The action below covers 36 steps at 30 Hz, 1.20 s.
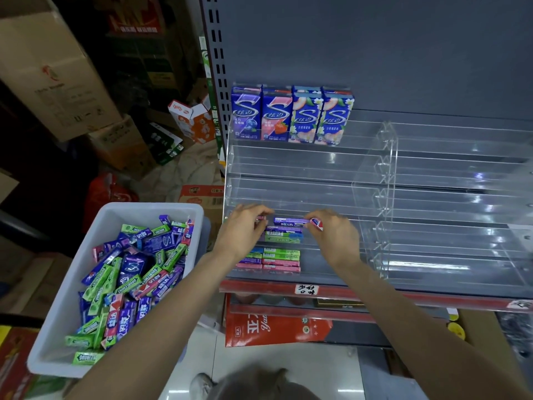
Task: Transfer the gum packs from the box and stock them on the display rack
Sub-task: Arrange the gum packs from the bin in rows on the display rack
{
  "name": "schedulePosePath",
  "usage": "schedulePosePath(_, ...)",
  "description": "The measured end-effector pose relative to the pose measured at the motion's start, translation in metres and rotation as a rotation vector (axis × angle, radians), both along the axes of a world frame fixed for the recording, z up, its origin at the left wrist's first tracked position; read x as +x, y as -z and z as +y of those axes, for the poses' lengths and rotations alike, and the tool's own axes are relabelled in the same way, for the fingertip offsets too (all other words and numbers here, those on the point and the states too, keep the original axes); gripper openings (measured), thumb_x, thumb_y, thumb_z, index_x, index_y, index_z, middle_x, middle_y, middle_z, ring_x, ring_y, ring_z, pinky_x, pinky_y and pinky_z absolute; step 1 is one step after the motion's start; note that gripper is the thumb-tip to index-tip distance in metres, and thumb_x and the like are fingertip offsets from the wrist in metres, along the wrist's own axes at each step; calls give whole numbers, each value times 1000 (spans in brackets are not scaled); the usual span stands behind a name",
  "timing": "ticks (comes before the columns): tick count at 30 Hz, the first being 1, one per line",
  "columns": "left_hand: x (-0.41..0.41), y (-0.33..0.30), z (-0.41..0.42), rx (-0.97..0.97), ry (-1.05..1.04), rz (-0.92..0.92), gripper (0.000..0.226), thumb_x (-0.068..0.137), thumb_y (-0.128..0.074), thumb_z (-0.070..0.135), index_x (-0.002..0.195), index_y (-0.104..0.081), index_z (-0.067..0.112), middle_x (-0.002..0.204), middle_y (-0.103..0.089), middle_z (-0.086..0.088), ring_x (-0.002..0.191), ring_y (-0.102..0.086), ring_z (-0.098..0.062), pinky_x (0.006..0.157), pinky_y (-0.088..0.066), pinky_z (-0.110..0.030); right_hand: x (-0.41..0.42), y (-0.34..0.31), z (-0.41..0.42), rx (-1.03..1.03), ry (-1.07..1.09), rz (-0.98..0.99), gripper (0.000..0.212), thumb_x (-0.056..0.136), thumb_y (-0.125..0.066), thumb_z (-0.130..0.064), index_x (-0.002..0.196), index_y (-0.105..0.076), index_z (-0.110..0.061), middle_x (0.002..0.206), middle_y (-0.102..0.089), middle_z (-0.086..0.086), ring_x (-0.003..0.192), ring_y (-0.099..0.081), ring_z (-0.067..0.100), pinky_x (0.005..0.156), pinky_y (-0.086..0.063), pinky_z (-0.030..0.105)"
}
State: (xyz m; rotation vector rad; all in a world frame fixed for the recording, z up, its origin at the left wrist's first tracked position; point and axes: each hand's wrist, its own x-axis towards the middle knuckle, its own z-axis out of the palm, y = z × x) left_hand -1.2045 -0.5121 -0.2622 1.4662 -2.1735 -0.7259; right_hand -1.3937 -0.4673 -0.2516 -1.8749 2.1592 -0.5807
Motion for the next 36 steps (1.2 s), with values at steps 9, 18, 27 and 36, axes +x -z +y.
schedulePosePath(9,-9,-3,1,-45,193,-263,34,99,-47,20,131,-54,23,130,-56,5,118,-41,-15,94,-36,-27,7,-3,-10,184,-125,34,21,93,-56,-27,112,-65,-23,109,-66,3,94,-61,21,72,-44,27)
schedulePosePath(18,-12,-9,-1,-68,231,-364,35,100,-43,26,134,-52,24,127,-56,4,113,-41,-17,94,-35,-28,-19,-26,-5,336,112,-1034,26,98,-43,-8,116,-62,-10,98,-68,9,71,-67,12,56,-51,20)
schedulePosePath(27,-6,-14,3,-41,243,-374,37,100,-43,23,136,-49,24,127,-56,3,111,-41,-17,94,-33,-25,-26,-37,-1,206,50,-1019,15,87,-63,-6,101,-66,-9,86,-70,3,73,-66,13,68,-56,25)
schedulePosePath(36,-2,-15,4,0,252,-372,39,100,-41,19,138,-48,24,133,-53,3,117,-39,-17,98,-31,-25,-11,-35,-21,-22,19,-832,23,82,-65,3,88,-65,-20,80,-65,-3,73,-63,11,72,-53,26)
